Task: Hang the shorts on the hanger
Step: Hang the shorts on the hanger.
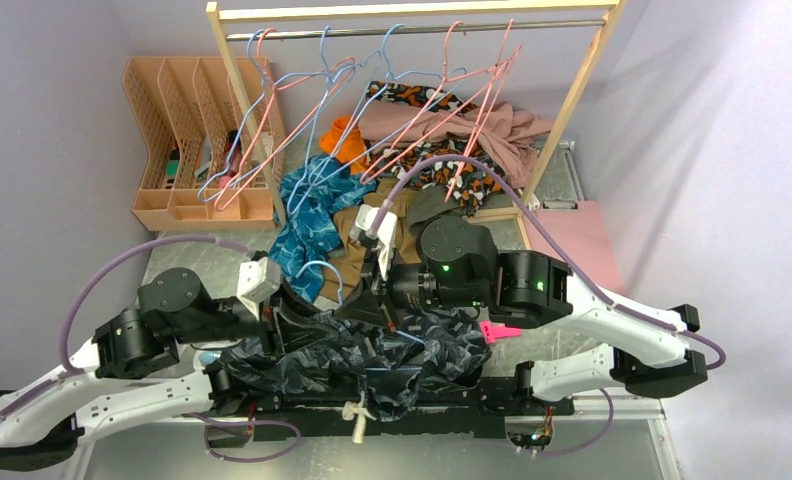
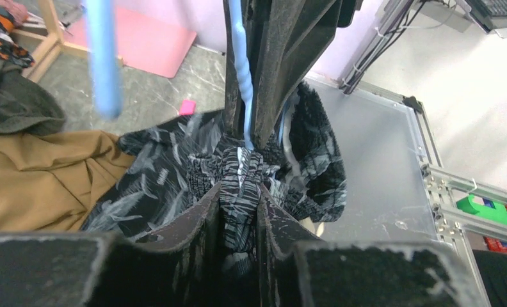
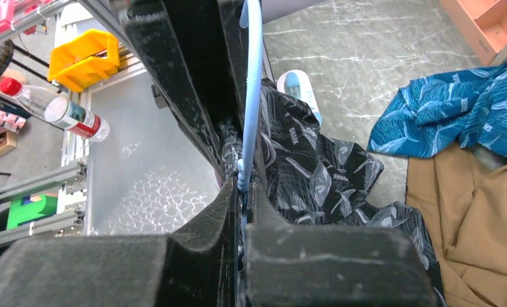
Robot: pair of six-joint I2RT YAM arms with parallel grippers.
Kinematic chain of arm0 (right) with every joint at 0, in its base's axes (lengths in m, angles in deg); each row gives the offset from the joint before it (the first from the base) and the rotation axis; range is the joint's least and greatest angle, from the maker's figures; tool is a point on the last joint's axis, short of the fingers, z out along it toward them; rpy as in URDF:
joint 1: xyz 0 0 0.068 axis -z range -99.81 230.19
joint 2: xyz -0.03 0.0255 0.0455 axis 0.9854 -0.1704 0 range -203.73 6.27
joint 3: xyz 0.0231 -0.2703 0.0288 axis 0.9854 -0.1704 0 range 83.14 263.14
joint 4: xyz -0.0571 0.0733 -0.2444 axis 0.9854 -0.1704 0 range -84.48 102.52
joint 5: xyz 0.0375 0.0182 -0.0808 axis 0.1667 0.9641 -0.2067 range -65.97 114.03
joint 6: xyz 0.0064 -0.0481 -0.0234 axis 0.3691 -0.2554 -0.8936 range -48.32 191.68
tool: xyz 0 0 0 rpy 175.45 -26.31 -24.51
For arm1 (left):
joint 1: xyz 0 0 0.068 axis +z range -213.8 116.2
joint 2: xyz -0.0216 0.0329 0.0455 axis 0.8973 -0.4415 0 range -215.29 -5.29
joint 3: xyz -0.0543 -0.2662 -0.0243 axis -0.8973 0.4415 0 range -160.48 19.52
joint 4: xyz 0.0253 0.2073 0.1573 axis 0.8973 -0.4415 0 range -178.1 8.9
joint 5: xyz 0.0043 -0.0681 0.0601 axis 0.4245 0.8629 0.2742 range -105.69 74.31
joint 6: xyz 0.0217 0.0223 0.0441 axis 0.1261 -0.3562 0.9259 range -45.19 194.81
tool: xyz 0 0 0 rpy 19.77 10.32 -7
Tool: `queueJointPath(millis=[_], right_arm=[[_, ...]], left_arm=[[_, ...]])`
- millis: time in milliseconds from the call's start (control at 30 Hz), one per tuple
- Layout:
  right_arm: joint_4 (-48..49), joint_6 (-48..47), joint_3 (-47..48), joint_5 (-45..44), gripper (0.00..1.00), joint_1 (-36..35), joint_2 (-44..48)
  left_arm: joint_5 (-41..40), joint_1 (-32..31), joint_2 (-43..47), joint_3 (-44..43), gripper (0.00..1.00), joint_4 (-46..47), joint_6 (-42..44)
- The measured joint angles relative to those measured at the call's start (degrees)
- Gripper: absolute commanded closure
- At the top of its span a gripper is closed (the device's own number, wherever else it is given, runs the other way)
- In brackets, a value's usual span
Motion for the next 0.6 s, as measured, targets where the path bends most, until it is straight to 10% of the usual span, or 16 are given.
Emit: queueJointPath(millis=[200, 367, 600], right_arm=[[2.84, 0.76, -2.97, -1.09, 1.0, 0.0, 3.1], [4.68, 1.33, -4.44, -1.79, 1.0, 0.0, 4.87], [8.61, 2.62, -6.97, -3.74, 1.0, -0.02, 6.01]], left_arm=[[-3.1, 0.0, 3.23, -1.55, 0.7, -1.03, -0.04], [-6.1, -0.02, 5.95, -2.62, 0.93, -2.62, -0.17], [-9.9, -0.22, 6.91, -5.88, 0.86, -5.79, 0.02]])
